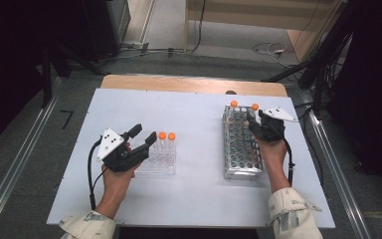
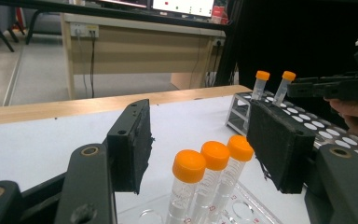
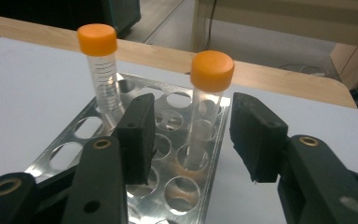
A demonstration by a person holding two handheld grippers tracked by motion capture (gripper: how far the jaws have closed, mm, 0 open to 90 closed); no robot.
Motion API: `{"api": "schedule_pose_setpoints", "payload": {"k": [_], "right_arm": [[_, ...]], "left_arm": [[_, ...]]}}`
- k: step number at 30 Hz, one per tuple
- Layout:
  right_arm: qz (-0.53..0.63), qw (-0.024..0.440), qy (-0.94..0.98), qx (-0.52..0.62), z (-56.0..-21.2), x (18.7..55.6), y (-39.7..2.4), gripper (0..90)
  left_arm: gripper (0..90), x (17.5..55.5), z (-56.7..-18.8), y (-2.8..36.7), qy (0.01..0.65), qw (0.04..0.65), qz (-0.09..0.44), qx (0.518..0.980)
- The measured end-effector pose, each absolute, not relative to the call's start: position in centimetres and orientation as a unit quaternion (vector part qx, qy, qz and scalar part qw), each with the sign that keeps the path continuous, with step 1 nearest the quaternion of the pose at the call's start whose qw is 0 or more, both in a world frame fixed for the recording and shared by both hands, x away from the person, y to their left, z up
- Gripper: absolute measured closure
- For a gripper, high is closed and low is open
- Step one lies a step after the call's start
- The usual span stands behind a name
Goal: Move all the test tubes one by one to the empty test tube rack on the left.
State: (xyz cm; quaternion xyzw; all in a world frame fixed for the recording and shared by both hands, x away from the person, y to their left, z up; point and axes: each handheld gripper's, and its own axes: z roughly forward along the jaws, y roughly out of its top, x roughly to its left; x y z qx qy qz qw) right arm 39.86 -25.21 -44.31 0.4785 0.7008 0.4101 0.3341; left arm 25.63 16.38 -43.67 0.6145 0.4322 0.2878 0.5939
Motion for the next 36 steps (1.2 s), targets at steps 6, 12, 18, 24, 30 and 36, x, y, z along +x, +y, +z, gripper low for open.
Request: {"api": "schedule_pose_setpoints", "payload": {"k": [6, 12, 18, 24, 30, 36], "right_arm": [[0.405, 0.324, 0.704, 0.486, -44.9, 40.9, -25.7, 57.0], [0.409, 0.319, 0.707, 0.481, -45.5, 41.4, -25.8, 61.5], [0.411, 0.321, 0.709, 0.475, -45.8, 41.7, -25.7, 65.6], [0.415, 0.320, 0.708, 0.474, -45.9, 41.8, -25.5, 71.2], [0.426, 0.319, 0.702, 0.474, -45.6, 41.6, -25.9, 72.1], [0.436, 0.323, 0.696, 0.469, -45.0, 41.3, -26.1, 72.2]], "left_arm": [[39.9, 25.7, -43.7, 16.4, 0.433, 0.594, 0.287, 0.615], [40.4, 25.7, -43.8, 16.3, 0.431, 0.592, 0.286, 0.617], [40.9, 25.8, -43.8, 16.3, 0.432, 0.592, 0.285, 0.617], [41.2, 25.7, -43.9, 16.2, 0.432, 0.592, 0.285, 0.617], [41.5, 25.7, -43.9, 16.3, 0.432, 0.591, 0.285, 0.618], [41.6, 25.7, -43.9, 16.2, 0.432, 0.592, 0.285, 0.618]]}}
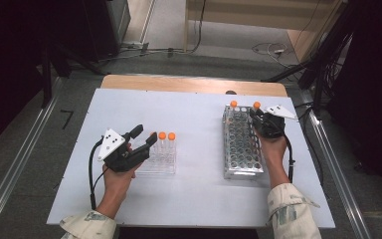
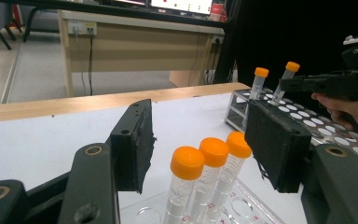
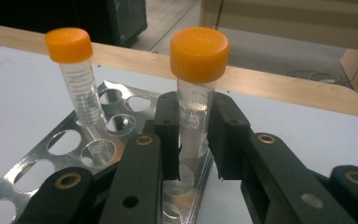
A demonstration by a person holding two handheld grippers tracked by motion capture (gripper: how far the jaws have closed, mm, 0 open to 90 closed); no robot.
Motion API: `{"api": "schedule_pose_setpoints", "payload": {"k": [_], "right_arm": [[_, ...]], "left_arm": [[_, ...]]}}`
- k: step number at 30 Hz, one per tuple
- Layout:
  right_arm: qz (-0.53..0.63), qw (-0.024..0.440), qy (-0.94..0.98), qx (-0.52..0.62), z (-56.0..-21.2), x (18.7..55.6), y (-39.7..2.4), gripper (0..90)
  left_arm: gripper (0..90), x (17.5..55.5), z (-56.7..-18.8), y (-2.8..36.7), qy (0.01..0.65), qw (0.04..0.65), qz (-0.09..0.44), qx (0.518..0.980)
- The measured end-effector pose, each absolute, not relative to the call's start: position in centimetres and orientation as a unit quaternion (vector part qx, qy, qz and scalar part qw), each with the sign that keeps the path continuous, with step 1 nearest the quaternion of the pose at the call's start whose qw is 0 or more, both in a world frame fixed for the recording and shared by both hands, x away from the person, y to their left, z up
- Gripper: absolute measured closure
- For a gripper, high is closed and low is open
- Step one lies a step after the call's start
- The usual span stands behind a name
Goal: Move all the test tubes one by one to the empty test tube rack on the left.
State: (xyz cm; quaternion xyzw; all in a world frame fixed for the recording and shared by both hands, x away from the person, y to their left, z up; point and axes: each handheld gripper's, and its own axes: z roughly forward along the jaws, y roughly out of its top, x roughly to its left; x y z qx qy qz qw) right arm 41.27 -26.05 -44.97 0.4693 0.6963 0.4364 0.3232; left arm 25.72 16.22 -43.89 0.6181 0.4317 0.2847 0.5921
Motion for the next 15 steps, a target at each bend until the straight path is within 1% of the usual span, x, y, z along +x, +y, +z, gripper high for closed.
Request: {"api": "schedule_pose_setpoints", "payload": {"k": [2, 9, 15], "right_arm": [[0.435, 0.320, 0.699, 0.469, -44.6, 41.2, -26.0, 72.3], [0.451, 0.335, 0.693, 0.453, -42.4, 40.7, -26.1, 72.3], [0.459, 0.336, 0.690, 0.448, -41.4, 40.3, -26.2, 72.3]], "left_arm": [[41.6, 25.7, -43.9, 16.2, 0.432, 0.592, 0.284, 0.618], [41.9, 25.7, -43.8, 16.3, 0.433, 0.594, 0.283, 0.616], [42.0, 25.7, -43.8, 16.3, 0.432, 0.595, 0.283, 0.616]]}}
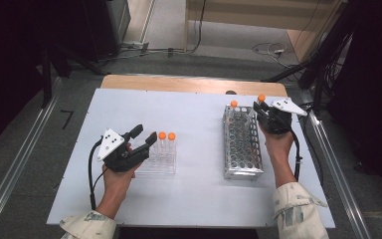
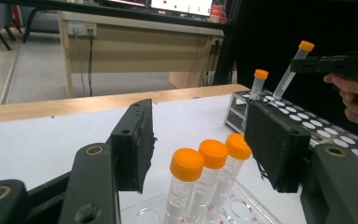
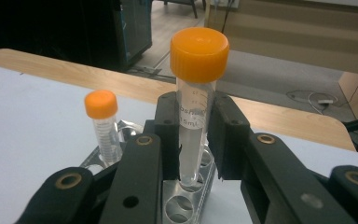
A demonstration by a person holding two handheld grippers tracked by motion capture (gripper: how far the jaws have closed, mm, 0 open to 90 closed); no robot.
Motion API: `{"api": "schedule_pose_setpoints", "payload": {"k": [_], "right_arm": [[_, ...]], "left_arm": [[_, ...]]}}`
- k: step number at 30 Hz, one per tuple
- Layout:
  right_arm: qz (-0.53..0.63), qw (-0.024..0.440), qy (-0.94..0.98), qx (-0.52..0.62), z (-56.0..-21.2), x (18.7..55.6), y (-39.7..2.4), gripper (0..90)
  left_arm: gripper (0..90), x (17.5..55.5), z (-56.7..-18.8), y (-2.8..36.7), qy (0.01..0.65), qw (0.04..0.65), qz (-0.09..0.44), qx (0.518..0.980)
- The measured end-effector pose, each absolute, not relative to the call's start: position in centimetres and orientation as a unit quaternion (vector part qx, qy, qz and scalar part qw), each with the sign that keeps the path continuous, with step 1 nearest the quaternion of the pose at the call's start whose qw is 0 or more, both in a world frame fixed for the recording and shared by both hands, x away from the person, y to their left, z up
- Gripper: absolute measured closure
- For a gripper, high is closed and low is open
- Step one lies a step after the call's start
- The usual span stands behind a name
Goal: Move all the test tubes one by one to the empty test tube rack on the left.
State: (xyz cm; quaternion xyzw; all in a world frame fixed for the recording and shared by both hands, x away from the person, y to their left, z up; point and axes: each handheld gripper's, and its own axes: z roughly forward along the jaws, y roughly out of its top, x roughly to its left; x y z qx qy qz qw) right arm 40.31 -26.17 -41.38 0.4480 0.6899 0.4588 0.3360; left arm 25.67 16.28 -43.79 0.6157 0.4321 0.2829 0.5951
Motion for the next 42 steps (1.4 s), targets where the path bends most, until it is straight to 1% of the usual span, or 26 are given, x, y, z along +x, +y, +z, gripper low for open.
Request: {"api": "schedule_pose_setpoints", "payload": {"k": [6, 10, 14, 18, 19, 22, 23, 25, 31, 42], "right_arm": [[0.470, 0.336, 0.689, 0.437, -40.1, 39.5, -25.9, 72.3], [0.482, 0.325, 0.695, 0.423, -39.0, 38.3, -25.5, 72.3], [0.489, 0.309, 0.706, 0.410, -38.3, 37.3, -24.9, 72.3], [0.498, 0.283, 0.727, 0.378, -37.7, 35.5, -23.3, 72.3], [0.498, 0.283, 0.727, 0.378, -37.7, 35.5, -23.3, 72.3], [0.505, 0.269, 0.740, 0.355, -37.5, 34.2, -22.0, 72.3], [0.507, 0.256, 0.749, 0.340, -37.4, 33.5, -21.1, 72.3], [0.509, 0.250, 0.753, 0.334, -37.4, 33.1, -20.6, 72.3], [0.514, 0.204, 0.777, 0.302, -38.2, 31.1, -17.8, 72.3], [0.493, 0.172, 0.807, 0.274, -40.4, 29.7, -14.7, 72.2]], "left_arm": [[41.9, 25.7, -43.7, 16.3, 0.431, 0.596, 0.284, 0.615], [42.0, 25.6, -43.6, 16.3, 0.431, 0.598, 0.283, 0.614], [42.0, 25.5, -43.3, 16.2, 0.427, 0.602, 0.283, 0.613], [42.4, 25.3, -43.0, 16.1, 0.424, 0.607, 0.283, 0.611], [42.4, 25.2, -42.9, 16.0, 0.422, 0.609, 0.282, 0.610], [42.4, 25.0, -42.5, 15.8, 0.416, 0.613, 0.279, 0.611], [42.4, 24.9, -42.4, 15.6, 0.414, 0.615, 0.277, 0.611], [42.3, 24.7, -42.2, 15.4, 0.408, 0.618, 0.274, 0.614], [40.8, 24.3, -41.6, 14.5, 0.395, 0.622, 0.262, 0.623], [39.5, 23.9, -41.3, 13.5, 0.377, 0.624, 0.245, 0.639]]}}
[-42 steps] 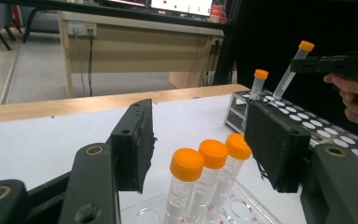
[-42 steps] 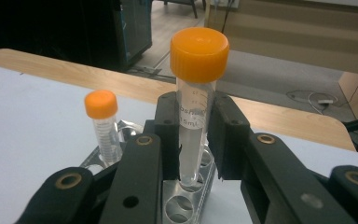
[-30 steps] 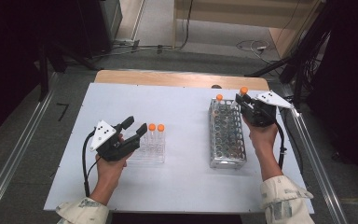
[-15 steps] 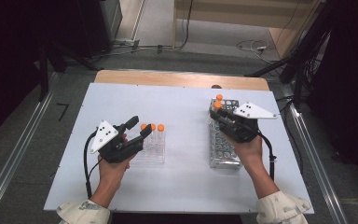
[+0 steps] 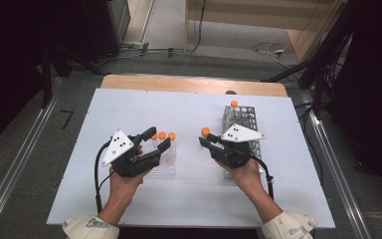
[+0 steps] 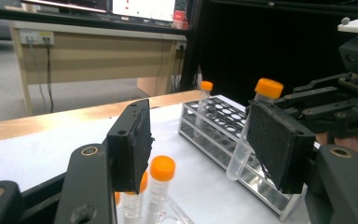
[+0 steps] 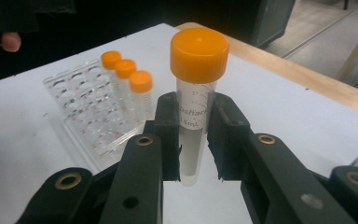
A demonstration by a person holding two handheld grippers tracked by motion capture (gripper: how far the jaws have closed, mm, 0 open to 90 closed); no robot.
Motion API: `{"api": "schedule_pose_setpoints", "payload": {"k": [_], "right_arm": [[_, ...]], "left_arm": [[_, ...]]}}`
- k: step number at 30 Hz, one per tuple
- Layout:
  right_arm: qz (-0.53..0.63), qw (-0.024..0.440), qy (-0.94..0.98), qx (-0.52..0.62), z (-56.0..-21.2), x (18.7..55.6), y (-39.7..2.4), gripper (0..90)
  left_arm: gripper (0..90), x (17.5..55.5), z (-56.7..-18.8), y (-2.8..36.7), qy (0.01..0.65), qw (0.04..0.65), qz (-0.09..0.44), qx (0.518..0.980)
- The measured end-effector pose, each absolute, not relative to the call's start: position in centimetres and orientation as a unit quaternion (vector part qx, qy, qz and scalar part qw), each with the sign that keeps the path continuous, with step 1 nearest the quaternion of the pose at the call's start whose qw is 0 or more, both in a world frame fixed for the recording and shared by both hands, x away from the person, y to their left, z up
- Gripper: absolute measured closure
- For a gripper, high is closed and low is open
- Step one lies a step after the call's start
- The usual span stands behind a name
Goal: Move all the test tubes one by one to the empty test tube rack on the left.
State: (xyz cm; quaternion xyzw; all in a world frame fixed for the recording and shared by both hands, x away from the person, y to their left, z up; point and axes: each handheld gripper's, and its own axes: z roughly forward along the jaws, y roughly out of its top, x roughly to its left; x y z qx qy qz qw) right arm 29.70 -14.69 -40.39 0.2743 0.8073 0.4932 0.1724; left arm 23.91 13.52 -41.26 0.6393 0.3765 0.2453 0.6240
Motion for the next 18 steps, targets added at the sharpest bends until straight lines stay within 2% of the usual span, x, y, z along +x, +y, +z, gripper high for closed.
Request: {"api": "schedule_pose_setpoints", "payload": {"k": [18], "right_arm": [[0.480, 0.134, 0.841, 0.210, -41.6, 27.1, -10.9, 72.2]], "left_arm": [[45.9, 23.4, -41.8, 10.2, 0.323, 0.610, 0.192, 0.698]]}}
